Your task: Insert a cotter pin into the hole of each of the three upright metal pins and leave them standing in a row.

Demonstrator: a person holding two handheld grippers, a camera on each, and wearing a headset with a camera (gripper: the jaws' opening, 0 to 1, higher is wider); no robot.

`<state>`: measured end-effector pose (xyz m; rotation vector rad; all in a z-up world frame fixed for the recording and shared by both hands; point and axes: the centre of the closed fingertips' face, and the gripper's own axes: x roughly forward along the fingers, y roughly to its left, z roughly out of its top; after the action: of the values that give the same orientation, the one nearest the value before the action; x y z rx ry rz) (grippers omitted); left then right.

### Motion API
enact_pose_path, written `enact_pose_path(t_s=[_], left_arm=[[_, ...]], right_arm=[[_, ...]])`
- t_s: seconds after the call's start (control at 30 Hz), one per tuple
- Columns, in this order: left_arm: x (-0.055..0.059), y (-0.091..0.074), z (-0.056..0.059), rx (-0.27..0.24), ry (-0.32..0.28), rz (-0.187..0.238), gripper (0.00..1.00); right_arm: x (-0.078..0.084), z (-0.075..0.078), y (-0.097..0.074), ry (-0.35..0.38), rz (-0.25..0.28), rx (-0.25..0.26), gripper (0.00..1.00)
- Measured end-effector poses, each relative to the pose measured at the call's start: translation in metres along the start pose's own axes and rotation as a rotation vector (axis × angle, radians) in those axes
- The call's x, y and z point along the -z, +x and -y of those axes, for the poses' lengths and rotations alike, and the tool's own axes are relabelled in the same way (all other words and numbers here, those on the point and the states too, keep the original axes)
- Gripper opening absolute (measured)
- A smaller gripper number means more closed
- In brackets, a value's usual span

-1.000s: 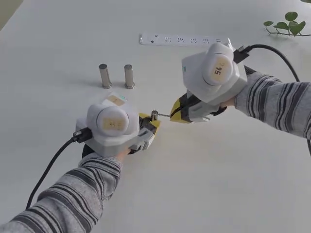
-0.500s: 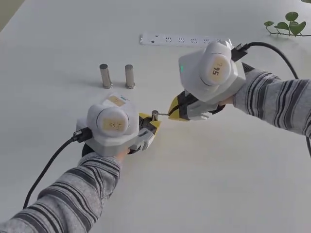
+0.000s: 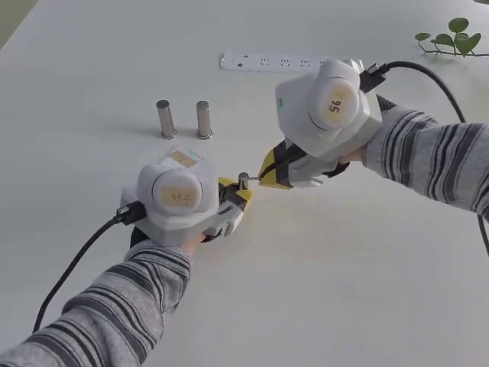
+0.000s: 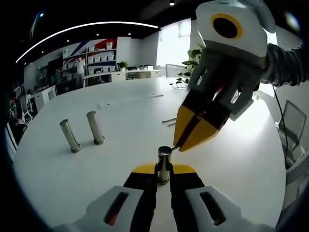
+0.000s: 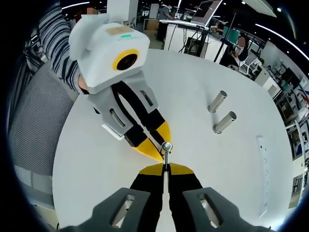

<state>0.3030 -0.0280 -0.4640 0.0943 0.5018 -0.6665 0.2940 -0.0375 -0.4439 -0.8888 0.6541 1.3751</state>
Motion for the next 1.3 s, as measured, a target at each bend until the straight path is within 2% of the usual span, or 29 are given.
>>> enact_pose_path(t_s=[0.5,0.67,0.93,1.07,1.13,1.3], left_arm=[[0.0028,0.0018,0.006,-0.005,-0.005,-0.01,0.05],[0.0032,0.0023,0.0052,-0.012,-0.022,-0.01,0.05],[0.0044,0.0031,0.0058,-0.038,-0.026,-0.012,0.05],[0.0045,0.0033,0.0049,-0.034,-0.037,-0.012,0.05],[0.0047,0.0032,0.0057,-0.033,-0.028,-0.013,0.05],[0.0051,0.0031,0.0067,-0.035,-0.013,-0.013,0.05]], right_arm=[[-0.0083,-0.0016,0.0059,0.047,0.022,-0.002,0.0],[-0.0087,-0.0013,0.0066,0.141,0.043,-0.002,0.0],[-0.0065,-0.0005,0.0067,0.17,0.053,0.004,0.0],[-0.0086,0.0,0.0042,0.15,0.074,0.023,0.01],[-0.0091,0.0009,0.0039,0.154,0.079,0.027,0.04],[-0.0086,0.0025,-0.0004,0.172,0.088,0.023,0.04]])
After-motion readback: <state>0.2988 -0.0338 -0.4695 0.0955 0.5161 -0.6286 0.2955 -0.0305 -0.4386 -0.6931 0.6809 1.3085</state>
